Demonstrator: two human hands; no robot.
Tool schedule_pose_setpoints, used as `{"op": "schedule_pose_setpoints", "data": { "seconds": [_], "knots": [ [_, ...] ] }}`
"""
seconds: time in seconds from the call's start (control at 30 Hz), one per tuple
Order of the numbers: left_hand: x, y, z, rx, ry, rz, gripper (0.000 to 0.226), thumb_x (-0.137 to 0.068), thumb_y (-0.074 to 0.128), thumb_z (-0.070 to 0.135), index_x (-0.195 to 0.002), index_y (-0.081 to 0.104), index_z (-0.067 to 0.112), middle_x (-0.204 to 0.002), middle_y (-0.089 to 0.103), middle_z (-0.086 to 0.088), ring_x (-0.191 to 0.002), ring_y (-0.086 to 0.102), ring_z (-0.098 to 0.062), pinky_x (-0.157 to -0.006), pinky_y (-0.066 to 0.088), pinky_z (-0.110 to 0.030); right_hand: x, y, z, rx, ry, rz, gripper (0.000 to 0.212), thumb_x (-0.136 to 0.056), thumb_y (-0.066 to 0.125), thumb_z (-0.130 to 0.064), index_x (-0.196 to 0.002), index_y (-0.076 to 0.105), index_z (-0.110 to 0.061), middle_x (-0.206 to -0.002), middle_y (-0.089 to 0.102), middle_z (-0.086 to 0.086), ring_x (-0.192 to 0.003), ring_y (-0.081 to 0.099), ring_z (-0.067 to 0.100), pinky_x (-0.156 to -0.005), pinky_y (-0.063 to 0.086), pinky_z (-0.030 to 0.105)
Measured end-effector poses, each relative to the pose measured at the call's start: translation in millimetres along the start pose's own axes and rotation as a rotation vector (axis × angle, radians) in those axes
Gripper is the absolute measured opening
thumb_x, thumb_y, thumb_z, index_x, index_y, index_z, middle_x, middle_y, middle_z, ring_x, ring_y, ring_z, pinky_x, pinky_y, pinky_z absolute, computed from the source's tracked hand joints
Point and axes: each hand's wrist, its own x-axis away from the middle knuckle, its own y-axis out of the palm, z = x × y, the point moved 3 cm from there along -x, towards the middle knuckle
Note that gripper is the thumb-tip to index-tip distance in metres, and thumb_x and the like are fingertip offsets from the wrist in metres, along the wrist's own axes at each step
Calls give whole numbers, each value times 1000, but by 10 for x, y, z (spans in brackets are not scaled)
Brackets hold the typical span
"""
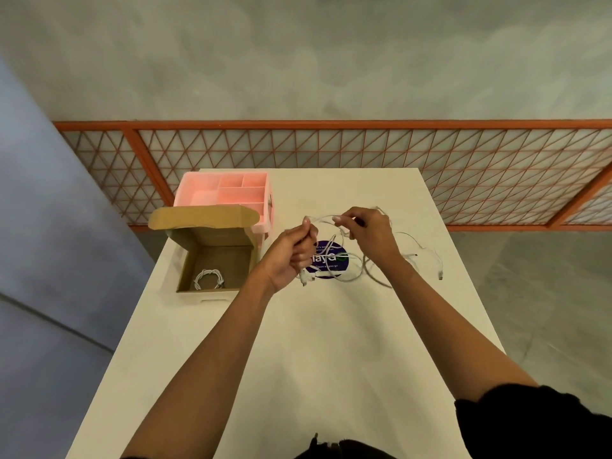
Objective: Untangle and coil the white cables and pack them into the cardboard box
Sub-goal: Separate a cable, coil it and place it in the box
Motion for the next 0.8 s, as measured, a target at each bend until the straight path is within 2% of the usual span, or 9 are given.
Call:
{"op": "schedule_pose_setpoints", "data": {
  "seconds": [0.1, 0.2, 0.3, 0.33, 0.4, 0.5, 0.57, 0.67, 0.8],
  "knots": [
    [0, 66, 108, 126, 58, -44, 36, -103, 29, 28, -95, 59, 10, -40, 27, 11, -35, 19, 0, -35, 12, -16, 80, 129, 78, 59, 82, -117, 30, -98, 48, -30, -86, 65, -8, -54, 47, -7, -50, 43, 11, -54, 35, 21],
    [-18, 102, 179, 140, 88, -71, 39, -104, 26, 28, -113, 59, 9, -41, 28, 11, -37, 15, -3, -36, 12, -16, 236, 340, 134, 187, 182, -363, 20, -103, 33, -21, -94, 48, -11, -66, 45, -10, -57, 42, 9, -48, 33, 19],
    [-32, 83, 161, 85, 115, -33, 40, -104, 27, 29, -122, 56, 9, -45, 37, 10, -38, 29, -2, -38, 25, -13, 394, 466, 102, 165, 361, -554, 20, -103, 29, -19, -87, 41, -15, -71, 45, -4, -56, 39, 14, -39, 32, 21],
    [-26, 64, 146, 72, 124, -8, 39, -104, 28, 29, -123, 56, 9, -51, 48, 9, -44, 41, -1, -43, 36, -13, 427, 487, 69, 181, 364, -617, 20, -103, 29, -17, -86, 40, -16, -73, 45, -4, -57, 38, 15, -41, 31, 22],
    [-15, 36, 123, 85, 130, 12, 38, -103, 30, 30, -123, 56, 11, -86, 71, 3, -79, 66, -7, -68, 54, -20, 473, 492, -9, 254, 340, -716, 20, -102, 29, -18, -89, 42, -14, -72, 46, 0, -56, 35, 16, -46, 29, 23],
    [-35, -28, 69, 77, 132, 35, 44, -91, 42, 40, -122, 57, 13, -123, 65, -8, -118, 60, -24, -96, 51, -35, 498, 446, -157, 351, 293, -811, 30, -103, 27, -25, -94, 50, -8, -67, 47, 4, -54, 37, 16, -46, 34, 22],
    [-32, -65, 27, 1, 117, 72, 49, -84, 48, 48, -120, 60, 15, -123, 65, -6, -120, 58, -24, -98, 50, -37, 510, 402, -251, 417, 270, -874, 33, -103, 29, -28, -94, 54, -8, -66, 46, 3, -54, 38, 15, -47, 35, 21],
    [-17, -105, -38, -169, 76, 111, 44, -98, 36, 43, -118, 60, 13, -125, 64, -8, -117, 60, -24, -97, 47, -36, 512, 321, -395, 458, 222, -923, 45, -103, 31, -36, -83, 60, -9, -61, 46, 2, -48, 39, 14, -48, 36, 22],
    [53, -140, -97, -233, 36, 164, 41, -103, 32, 34, -106, 66, 13, -104, 72, -8, -90, 69, -18, -92, 50, -40, 467, 149, -663, 421, 133, -827, 57, -99, 32, -50, -58, 55, -18, -43, 46, -3, -39, 40, 14, -50, 39, 23]
  ]
}}
